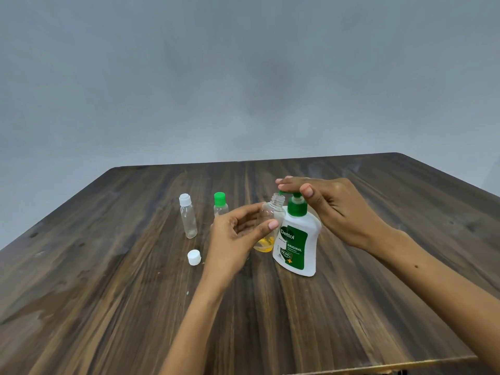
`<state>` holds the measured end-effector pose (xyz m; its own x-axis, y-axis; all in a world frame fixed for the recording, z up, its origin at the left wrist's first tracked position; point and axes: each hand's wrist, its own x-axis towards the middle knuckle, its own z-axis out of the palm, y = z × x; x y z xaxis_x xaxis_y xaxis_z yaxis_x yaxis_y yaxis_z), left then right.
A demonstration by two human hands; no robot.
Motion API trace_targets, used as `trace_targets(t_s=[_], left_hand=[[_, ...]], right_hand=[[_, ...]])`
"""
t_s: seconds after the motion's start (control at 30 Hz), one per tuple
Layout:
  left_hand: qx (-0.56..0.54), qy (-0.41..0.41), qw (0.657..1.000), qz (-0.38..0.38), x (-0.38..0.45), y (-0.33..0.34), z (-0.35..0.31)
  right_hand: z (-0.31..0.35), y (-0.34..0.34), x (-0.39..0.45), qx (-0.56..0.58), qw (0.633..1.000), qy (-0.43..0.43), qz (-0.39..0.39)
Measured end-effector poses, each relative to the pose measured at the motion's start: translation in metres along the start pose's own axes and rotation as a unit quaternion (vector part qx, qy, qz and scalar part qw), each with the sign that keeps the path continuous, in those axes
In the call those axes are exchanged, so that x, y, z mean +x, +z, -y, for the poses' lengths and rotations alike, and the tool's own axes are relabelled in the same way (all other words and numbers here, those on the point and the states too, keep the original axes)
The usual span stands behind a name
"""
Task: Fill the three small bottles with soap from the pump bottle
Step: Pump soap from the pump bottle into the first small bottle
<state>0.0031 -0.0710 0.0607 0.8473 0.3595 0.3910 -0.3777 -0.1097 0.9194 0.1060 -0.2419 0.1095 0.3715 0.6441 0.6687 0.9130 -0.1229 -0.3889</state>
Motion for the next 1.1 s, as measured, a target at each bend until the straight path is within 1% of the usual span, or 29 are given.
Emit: trace_targets(t_s=[0.2,0.4,0.57,0.77,0.97,1.1], left_hand=[[-0.004,0.004,1.0,0.001,-0.0003,-0.001,-0.0007],[-0.006,0.006,1.0,-0.001,0.0013,0.0004,0.0008],[-0.011,0.01,1.0,0.01,0.0013,0.0016,-0.0035],[-0.012,0.01,1.0,0.009,0.0013,0.0001,-0.0029],[-0.008,0.017,1.0,0.01,0.0029,-0.0011,-0.0036],[-0.002,0.017,1.0,0.013,0.0034,-0.0001,-0.003]], right_hand=[[0.0016,-0.0057,0.0009,-0.022,0.999,-0.006,0.027],[-0.0005,-0.0018,-0.0053,-0.016,1.0,-0.002,0.025],[0.0023,-0.0078,0.0004,-0.044,0.998,-0.012,0.04],[0.0014,-0.0019,-0.0033,-0.016,1.0,-0.001,0.019],[0.0016,-0.0056,-0.0012,-0.035,0.999,-0.014,0.025],[-0.0006,-0.0011,-0.0019,-0.001,1.0,0.001,0.014]])
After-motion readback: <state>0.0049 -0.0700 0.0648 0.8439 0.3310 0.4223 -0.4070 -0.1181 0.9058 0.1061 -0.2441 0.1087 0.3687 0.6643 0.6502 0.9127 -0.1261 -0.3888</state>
